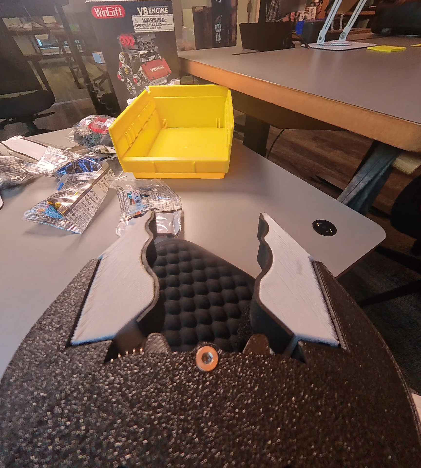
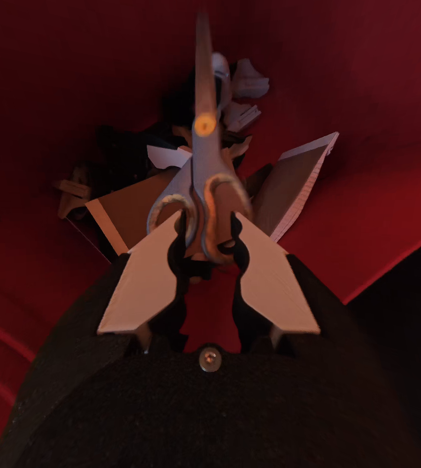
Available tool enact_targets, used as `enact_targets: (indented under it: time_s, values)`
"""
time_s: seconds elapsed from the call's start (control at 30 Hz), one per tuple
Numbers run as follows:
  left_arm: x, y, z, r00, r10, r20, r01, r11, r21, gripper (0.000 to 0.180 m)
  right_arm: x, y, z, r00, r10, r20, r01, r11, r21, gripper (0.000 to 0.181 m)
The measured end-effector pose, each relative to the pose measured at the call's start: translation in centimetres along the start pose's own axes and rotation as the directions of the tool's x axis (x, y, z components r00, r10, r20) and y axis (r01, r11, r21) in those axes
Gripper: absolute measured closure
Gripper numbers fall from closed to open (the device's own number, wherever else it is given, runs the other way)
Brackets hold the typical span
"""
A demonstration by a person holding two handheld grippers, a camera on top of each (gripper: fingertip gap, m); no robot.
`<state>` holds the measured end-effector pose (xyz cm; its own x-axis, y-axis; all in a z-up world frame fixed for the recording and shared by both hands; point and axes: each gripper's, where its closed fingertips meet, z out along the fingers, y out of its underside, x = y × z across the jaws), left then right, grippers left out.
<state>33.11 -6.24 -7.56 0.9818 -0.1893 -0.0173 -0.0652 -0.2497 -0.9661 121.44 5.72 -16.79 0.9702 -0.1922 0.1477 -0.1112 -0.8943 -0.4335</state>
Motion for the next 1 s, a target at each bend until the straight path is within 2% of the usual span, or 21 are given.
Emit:
enact_targets:
  time_s: [0.13,0.23,0.37,0.5,0.57,0.67,0.8,1.0]
  values:
    - [-1.5,0.3,-0.7,1.0,-0.014,0.018,0.014,1.0,0.008,0.102,-0.3,-1.8,-3.5,1.0,0.02,-0.019,-0.017,0.99,0.14,0.135]
    - [-3.5,0.6,-1.9,0.998,-0.04,0.047,0.039,0.999,0.024,0.102,-2.9,-4.8,-8.9,1.0,-0.013,-0.021,0.02,0.935,0.355,0.13]
    - [-7.7,2.1,-4.3,0.991,-0.066,0.114,0.063,0.998,0.024,0.102,-14.2,-8.3,-19.9,0.984,-0.176,0.042,0.104,0.74,0.665,0.129]
    - [-13.5,3.9,-8.0,0.979,-0.104,0.173,0.1,0.994,0.033,0.102,-34.0,-7.3,-29.0,0.874,-0.46,0.159,0.137,0.546,0.827,0.129]
    - [-16.9,4.8,-10.1,0.974,-0.108,0.198,0.103,0.994,0.036,0.102,-44.7,-5.4,-31.1,0.789,-0.583,0.196,0.147,0.489,0.86,0.129]
    - [-22.7,5.7,-13.1,0.974,-0.078,0.214,0.074,0.997,0.029,0.102,-59.6,-1.3,-32.3,0.652,-0.7,0.293,0.129,0.482,0.867,0.128]
    - [-30.2,6.8,-15.8,0.977,-0.037,0.212,0.032,0.999,0.026,0.103,-75.7,5.1,-32.6,0.487,-0.795,0.362,0.168,0.492,0.854,0.125]
    - [-34.9,7.5,-15.8,0.984,-0.123,0.127,0.124,0.992,-0.001,0.103,-90.5,13.9,-31.1,0.273,-0.886,0.374,0.236,0.439,0.867,0.124]
